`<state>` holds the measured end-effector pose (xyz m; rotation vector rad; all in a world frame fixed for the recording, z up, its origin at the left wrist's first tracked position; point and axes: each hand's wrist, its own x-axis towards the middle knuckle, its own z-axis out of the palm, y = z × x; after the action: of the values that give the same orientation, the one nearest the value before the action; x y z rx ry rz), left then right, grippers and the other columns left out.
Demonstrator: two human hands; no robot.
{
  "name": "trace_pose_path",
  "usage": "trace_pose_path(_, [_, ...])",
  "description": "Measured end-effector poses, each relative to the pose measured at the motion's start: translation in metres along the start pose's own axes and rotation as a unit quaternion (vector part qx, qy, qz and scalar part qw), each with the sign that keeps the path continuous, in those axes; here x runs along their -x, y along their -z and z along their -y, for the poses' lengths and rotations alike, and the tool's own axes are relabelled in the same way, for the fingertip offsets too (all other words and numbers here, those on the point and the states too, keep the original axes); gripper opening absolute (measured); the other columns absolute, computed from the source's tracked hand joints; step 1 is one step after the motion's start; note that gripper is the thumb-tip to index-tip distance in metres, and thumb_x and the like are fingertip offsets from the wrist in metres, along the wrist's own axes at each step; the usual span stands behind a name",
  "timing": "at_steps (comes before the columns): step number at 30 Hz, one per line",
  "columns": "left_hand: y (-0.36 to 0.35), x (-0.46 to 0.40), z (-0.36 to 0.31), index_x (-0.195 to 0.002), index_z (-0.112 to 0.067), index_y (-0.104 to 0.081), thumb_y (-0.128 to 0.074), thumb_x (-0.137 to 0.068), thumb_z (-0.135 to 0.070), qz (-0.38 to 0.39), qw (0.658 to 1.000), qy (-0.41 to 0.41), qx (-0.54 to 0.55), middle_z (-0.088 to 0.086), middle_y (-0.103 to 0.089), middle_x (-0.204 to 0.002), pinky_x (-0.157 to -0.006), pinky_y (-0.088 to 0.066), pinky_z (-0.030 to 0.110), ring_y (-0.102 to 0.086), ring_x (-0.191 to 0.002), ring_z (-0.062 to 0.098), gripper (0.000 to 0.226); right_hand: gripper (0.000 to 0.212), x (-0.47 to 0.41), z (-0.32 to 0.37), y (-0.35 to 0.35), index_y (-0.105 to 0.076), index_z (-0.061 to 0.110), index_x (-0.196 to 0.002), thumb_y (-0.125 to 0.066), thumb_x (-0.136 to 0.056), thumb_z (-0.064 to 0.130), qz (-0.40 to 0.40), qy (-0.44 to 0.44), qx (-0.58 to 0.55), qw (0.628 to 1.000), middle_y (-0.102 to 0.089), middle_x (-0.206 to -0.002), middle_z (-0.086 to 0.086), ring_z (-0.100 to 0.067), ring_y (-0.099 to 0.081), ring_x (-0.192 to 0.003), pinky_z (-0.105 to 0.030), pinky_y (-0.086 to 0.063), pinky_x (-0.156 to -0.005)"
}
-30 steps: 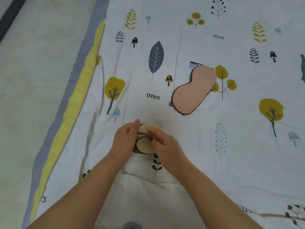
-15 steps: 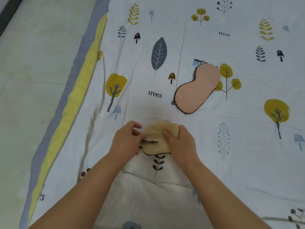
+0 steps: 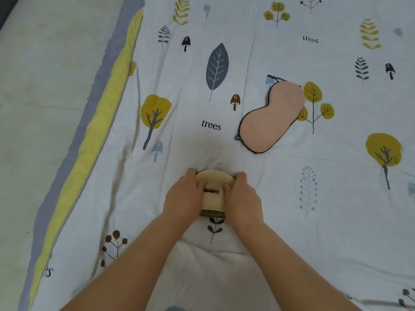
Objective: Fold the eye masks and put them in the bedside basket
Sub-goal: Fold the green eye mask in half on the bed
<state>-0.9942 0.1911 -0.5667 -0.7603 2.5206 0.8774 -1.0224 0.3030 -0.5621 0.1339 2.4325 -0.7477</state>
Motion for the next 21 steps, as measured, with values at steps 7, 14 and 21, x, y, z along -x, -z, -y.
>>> trace_pose_path(7, [0.038,-0.029,0.000,-0.122,-0.016,-0.052,-0.038,-0.094,-0.014,-0.131,0.975,-0.032,0.176,0.001,-0.061,-0.112,-0.079,-0.037,0.020,-0.054,-0.101,0.017,0.032,0.033,-0.032,0.051,0.013,-0.044,0.014,-0.127,-0.034,-0.096,0.015,-0.094,0.122,-0.089,0.984,-0.056,-0.117,-0.011,-0.026,-0.054,-0.103,-0.033,-0.040,-0.085])
trace_pose_path(14, [0.037,-0.070,0.012,-0.137,-0.020,-0.041,-0.036,-0.095,-0.024,-0.194,0.975,-0.081,-0.075,0.009,-0.037,-0.149,-0.107,-0.033,0.045,-0.037,-0.135,0.024,0.043,0.057,-0.070,0.072,-0.019,-0.012,0.016,-0.148,-0.032,-0.097,0.028,-0.083,0.205,0.112,0.969,-0.018,-0.156,-0.011,-0.027,-0.017,-0.143,-0.041,-0.025,-0.111])
trace_pose_path(21, [0.017,-0.083,0.041,-0.145,-0.036,-0.001,-0.019,-0.096,-0.042,-0.100,0.974,-0.084,-0.187,-0.006,-0.006,-0.159,-0.117,-0.001,0.050,0.001,-0.146,0.016,0.053,0.064,-0.090,0.040,-0.030,0.004,0.024,-0.148,-0.022,-0.096,0.048,-0.046,0.237,0.228,0.943,0.005,-0.160,0.000,-0.019,0.006,-0.147,-0.044,0.002,-0.118])
